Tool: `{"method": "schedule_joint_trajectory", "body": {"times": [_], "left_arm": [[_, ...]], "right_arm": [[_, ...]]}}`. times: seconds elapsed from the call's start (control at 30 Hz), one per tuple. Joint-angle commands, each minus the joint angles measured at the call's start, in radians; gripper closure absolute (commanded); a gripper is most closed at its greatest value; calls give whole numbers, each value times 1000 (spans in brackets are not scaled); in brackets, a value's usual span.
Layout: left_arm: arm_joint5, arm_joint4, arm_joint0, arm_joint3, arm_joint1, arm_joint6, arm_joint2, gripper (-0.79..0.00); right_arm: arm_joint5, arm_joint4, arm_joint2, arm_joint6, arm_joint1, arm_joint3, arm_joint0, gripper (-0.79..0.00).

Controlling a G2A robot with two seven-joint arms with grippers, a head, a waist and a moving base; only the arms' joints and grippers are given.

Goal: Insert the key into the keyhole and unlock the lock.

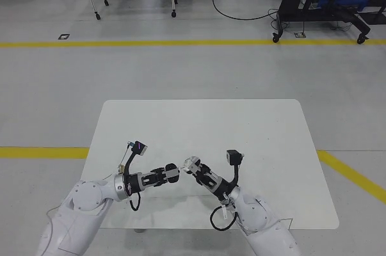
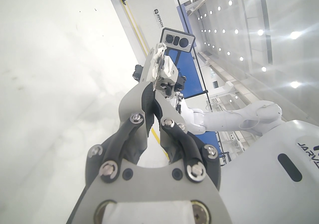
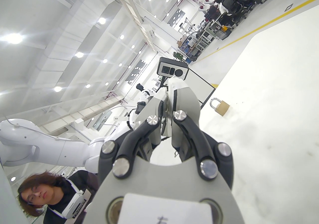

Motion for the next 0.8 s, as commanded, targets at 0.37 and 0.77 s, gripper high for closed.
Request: {"method": "schedule_joint_trajectory", "body": {"times": [0.37, 0.77], "left_arm": [[6, -66, -12, 17, 5, -39, -6, 0], [2, -54, -22, 39, 7, -34, 0, 0]], "right_arm": [[3, 55, -8, 69, 3, 3, 5, -175], [1, 89, -12, 116, 6, 2, 7, 0]]}}
